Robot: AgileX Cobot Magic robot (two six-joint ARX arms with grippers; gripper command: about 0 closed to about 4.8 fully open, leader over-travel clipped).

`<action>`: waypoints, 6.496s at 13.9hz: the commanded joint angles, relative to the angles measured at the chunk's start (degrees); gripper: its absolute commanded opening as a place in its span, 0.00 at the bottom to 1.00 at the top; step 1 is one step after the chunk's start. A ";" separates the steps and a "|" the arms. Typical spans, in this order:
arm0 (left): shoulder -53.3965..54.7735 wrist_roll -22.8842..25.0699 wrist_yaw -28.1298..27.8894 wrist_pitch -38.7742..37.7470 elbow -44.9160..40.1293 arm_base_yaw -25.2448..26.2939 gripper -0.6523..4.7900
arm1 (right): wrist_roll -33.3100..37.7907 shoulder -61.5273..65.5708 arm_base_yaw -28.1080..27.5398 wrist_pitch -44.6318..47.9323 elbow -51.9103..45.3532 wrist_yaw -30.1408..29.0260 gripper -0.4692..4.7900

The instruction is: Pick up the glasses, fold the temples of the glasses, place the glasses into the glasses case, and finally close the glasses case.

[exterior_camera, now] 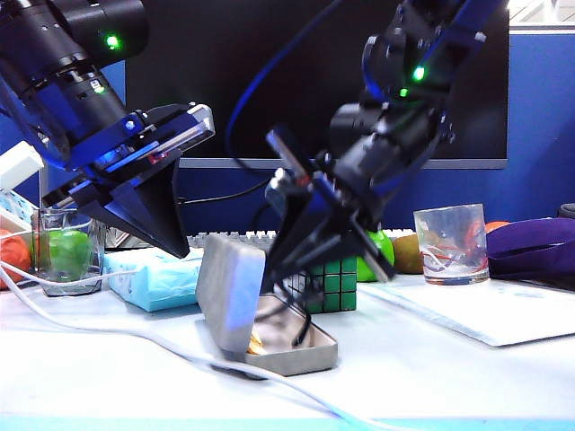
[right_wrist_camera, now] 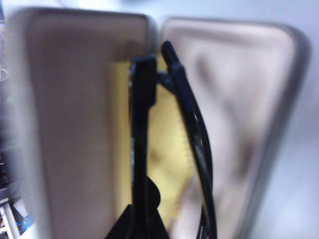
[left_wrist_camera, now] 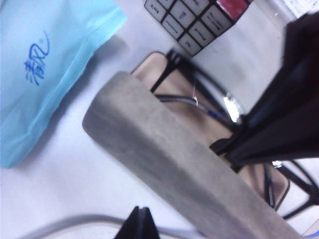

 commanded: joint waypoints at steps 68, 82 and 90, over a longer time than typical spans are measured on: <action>8.81 -3.89 16.48 18.08 0.09 -0.33 0.11 | -9.53 0.81 -0.35 0.59 -0.96 13.00 0.08; 4.24 -4.66 2.38 12.90 0.39 -0.17 0.11 | -9.51 -0.61 -0.35 0.33 -0.79 13.03 0.08; 4.24 -4.66 8.96 12.96 0.57 -0.20 0.11 | -9.51 -0.61 -0.35 0.35 -0.81 13.00 0.08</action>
